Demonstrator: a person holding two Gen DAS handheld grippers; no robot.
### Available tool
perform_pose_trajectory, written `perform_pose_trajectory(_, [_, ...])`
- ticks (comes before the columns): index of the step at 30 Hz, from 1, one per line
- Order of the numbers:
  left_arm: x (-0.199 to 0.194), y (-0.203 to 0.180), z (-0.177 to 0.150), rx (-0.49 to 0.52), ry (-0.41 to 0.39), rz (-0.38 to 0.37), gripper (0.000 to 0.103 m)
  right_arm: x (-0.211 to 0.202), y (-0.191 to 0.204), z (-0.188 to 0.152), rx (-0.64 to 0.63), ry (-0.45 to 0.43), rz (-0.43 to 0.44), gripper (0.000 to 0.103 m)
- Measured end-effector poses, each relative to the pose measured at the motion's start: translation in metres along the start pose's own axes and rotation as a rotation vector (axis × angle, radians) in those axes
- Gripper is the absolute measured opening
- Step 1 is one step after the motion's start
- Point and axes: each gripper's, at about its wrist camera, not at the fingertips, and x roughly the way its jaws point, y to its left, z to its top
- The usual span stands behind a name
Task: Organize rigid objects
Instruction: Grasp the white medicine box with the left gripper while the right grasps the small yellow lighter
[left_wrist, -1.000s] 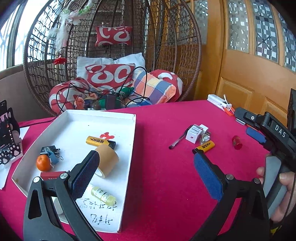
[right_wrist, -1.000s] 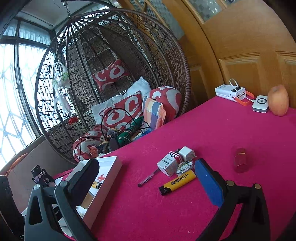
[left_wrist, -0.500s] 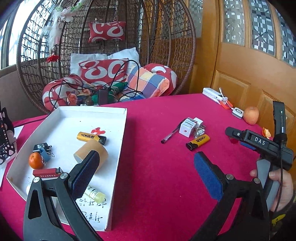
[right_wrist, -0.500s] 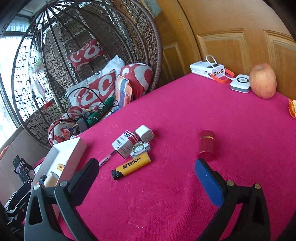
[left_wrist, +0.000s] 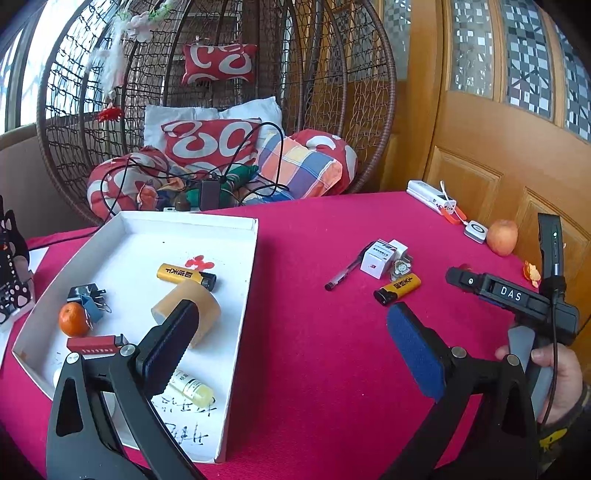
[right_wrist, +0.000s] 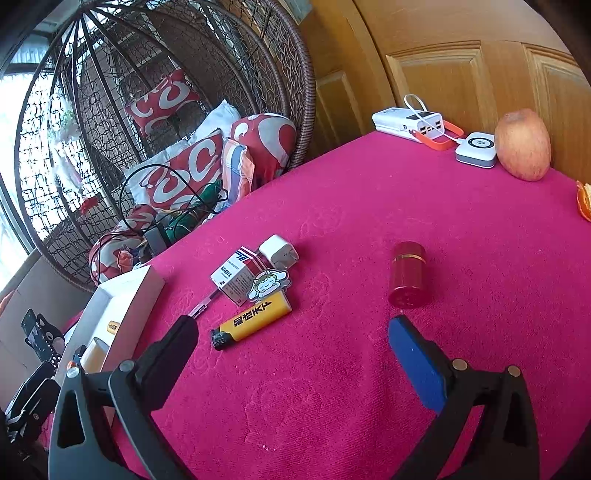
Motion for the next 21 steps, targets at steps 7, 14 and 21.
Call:
perform_pose_trajectory(7, [0.006,0.011,-0.002,-0.04,0.015,-0.001,0.103,0.032,0.021,-0.009,-0.221,0.151,-0.087,0.103])
perform_pose_trajectory(14, [0.009,0.01,-0.005,-0.038,0.038,-0.009,0.103,0.077,0.073,-0.009,-0.485,0.234,-0.114,0.103])
perform_pose_trajectory(21, [0.013,0.016,-0.005,-0.053,0.054,0.017,0.103,0.09,0.079,-0.005,-0.511,0.265,-0.073,0.099])
